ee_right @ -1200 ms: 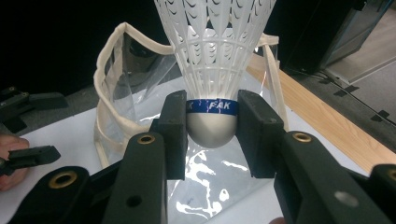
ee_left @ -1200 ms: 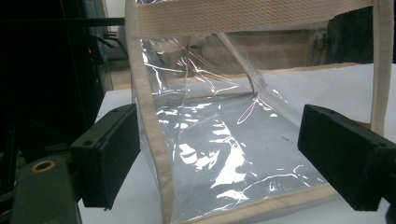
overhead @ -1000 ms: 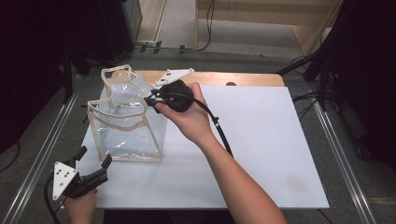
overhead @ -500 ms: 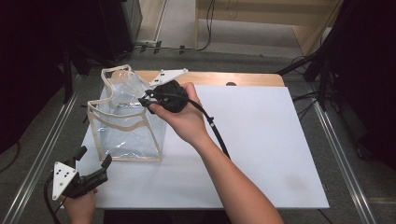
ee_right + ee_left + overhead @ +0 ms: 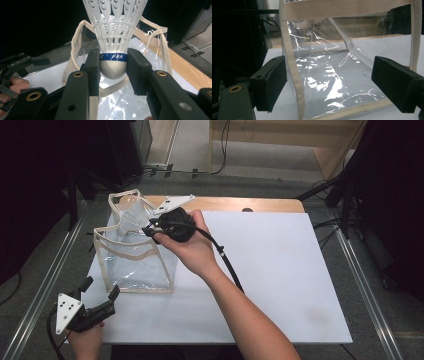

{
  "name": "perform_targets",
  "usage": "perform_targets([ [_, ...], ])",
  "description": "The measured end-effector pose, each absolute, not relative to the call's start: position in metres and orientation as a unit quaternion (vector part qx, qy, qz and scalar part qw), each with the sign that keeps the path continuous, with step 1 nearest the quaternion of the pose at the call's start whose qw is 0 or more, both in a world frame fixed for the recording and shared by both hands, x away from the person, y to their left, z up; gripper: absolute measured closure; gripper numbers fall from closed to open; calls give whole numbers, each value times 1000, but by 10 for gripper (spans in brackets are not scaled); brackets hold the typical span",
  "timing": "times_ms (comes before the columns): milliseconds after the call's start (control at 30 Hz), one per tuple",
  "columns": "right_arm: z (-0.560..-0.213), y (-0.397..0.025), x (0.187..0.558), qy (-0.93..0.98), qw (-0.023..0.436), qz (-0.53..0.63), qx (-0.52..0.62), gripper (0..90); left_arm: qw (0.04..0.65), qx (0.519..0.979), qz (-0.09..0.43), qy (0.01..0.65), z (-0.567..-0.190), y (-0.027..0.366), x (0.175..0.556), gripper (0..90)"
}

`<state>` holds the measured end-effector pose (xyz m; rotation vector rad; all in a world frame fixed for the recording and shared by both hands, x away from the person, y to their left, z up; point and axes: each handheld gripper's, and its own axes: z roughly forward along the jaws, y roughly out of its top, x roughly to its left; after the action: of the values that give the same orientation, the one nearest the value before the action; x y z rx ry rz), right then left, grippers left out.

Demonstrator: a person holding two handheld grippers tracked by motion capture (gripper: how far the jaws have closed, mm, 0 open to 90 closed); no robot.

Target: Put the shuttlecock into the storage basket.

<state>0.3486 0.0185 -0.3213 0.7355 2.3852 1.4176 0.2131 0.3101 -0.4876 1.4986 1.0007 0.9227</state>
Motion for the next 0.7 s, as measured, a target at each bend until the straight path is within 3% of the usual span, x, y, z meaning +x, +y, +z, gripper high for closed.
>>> perform_targets([
  [267, -322, 18, 348, 826, 118, 491, 250, 613, 532, 626, 384, 421, -487, 311, 213, 137],
  [400, -323, 16, 347, 826, 93, 500, 244, 460, 530, 628, 386, 420, -488, 311, 213, 137],
  [433, -322, 15, 346, 826, 88, 501, 242, 378, 530, 628, 385, 420, -488, 311, 213, 137],
  [467, -322, 15, 346, 826, 88, 501, 242, 378, 530, 628, 385, 420, -488, 311, 213, 137],
  [600, -318, 10, 342, 820, 87, 513, 238, 226, 530, 628, 385, 420, -487, 311, 213, 137],
  [633, -318, 6, 340, 816, 91, 520, 235, 146, 530, 628, 385, 420, -487, 311, 213, 137],
  [700, -318, 4, 338, 815, 94, 521, 236, 121, 530, 628, 385, 420, -487, 311, 213, 137],
])
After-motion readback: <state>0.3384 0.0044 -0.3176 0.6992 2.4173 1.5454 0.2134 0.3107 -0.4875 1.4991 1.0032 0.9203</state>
